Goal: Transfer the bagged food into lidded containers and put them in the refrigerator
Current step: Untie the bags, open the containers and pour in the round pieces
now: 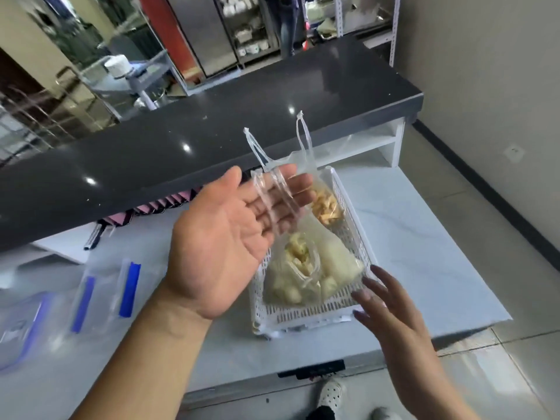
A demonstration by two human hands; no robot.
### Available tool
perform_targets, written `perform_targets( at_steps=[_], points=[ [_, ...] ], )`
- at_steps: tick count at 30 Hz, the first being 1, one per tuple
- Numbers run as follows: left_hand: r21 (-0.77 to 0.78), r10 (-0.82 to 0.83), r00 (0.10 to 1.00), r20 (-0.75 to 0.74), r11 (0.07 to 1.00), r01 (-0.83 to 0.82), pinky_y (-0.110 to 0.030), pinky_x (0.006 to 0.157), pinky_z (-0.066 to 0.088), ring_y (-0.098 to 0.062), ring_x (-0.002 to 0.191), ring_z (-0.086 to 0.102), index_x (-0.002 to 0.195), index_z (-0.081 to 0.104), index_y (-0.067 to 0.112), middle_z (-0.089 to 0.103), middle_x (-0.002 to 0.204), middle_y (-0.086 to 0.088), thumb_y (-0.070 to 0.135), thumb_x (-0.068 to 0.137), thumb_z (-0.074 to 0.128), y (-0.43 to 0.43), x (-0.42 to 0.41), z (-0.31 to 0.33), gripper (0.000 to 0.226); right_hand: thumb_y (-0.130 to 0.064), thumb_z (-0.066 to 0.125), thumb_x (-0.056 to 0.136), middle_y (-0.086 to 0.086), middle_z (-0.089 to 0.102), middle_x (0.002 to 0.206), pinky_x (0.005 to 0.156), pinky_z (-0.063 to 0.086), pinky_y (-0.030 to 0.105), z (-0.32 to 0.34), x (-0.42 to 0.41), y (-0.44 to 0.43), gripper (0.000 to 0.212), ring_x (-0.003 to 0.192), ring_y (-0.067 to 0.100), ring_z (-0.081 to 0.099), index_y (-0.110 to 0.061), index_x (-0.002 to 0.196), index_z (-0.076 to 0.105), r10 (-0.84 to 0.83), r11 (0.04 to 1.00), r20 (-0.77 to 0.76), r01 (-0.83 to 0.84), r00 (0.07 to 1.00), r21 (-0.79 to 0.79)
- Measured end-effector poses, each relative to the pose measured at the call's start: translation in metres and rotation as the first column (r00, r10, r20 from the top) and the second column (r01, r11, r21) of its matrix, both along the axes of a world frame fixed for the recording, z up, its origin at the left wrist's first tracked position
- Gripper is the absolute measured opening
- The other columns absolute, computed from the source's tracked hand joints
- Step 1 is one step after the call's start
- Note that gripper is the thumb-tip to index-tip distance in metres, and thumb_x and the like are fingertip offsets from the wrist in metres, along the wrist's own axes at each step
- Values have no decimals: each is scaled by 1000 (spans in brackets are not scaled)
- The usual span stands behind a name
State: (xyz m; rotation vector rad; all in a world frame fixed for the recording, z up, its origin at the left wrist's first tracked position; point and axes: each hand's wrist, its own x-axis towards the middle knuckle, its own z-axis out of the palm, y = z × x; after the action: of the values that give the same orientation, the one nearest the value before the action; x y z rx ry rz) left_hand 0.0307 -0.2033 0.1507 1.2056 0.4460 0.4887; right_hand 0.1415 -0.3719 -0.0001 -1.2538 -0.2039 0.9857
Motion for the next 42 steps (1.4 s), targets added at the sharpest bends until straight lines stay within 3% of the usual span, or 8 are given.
perform_targets(
  at_steps=[6, 8, 10, 13, 17, 24, 28, 42],
  points=[
    [-44, 69, 995, -78, 996, -73, -47, 121, 17, -42, 148, 24, 153, 17, -8, 28, 154, -33, 45, 102, -10, 14, -23, 39, 78, -53, 97, 36, 8, 58, 142, 108, 42, 56, -9, -12, 22, 123, 125, 29, 59, -32, 146, 45, 101, 968, -424, 9, 900, 249],
    [133, 221, 973, -69, 968, -211, -41, 116, 31, -34, 141, 42, 144, 44, -3, 46, 147, -27, 47, 101, -14, 36, -27, 51, 88, -49, 93, 55, 12, 48, 151, 113, 33, 61, -7, -16, 29, 114, 135, 34, 49, -26, 151, 37, 259, 908, -429, -67, 866, 413],
    [-170, 40, 998, -52, 984, -48, -32, 93, 55, -20, 113, 68, 110, 76, 7, 74, 115, -10, 35, 107, 5, 71, -28, 54, 77, -36, 80, 80, 16, 35, 158, 119, 18, 60, -10, -23, 38, 96, 142, 38, 36, -16, 156, 25, 358, 826, -439, -60, 824, 560],
    [-282, -338, 930, 144, 887, 366, -43, 118, 29, -29, 131, 52, 143, 46, -3, 62, 129, -20, 48, 102, 5, 102, -60, 60, 77, -21, 75, 85, 22, 49, 147, 118, 26, 53, -8, -44, 65, 71, 137, 37, 46, -3, 146, 43, 404, 767, -431, -43, 807, 640],
    [142, -205, 963, -177, 963, 231, -34, 89, 56, -18, 75, 60, 102, 76, 7, 57, 71, 0, 44, 72, 75, 149, -123, 43, 47, -29, 99, 38, 20, 70, 118, 83, 60, 43, -7, -82, 99, 83, 104, 33, 70, -9, 115, 74, 222, 899, -380, -38, 898, 435],
    [434, -105, 826, -554, 810, 394, -16, 72, 49, -18, 77, 61, 89, 74, -2, 70, 80, -17, 13, 85, 73, 247, -206, -28, 16, -31, 99, 33, 23, 73, 108, 63, 62, 39, -3, -117, 135, 89, 87, 34, 74, 0, 112, 71, 102, 992, -184, -86, 978, 93],
    [373, -120, 807, -578, 841, 392, -20, 80, 51, -14, 81, 64, 86, 80, 16, 74, 90, -19, 6, 87, 73, 284, -220, -77, 12, -11, 65, 74, 23, 72, 111, 64, 61, 40, 2, -140, 156, 48, 83, 34, 74, -1, 121, 65, 13, 1000, -117, -14, 993, -9],
    [626, 256, 858, -446, 774, 94, -13, 47, 35, -7, 42, 38, 92, 78, 31, 76, 79, 10, 12, 92, 65, 327, -190, -185, 23, -9, 68, 72, 21, 74, 104, 87, 53, 56, -12, -209, 181, 42, 81, 35, 73, -6, 113, 66, -291, 947, -136, 265, 947, -181]
  ],
)
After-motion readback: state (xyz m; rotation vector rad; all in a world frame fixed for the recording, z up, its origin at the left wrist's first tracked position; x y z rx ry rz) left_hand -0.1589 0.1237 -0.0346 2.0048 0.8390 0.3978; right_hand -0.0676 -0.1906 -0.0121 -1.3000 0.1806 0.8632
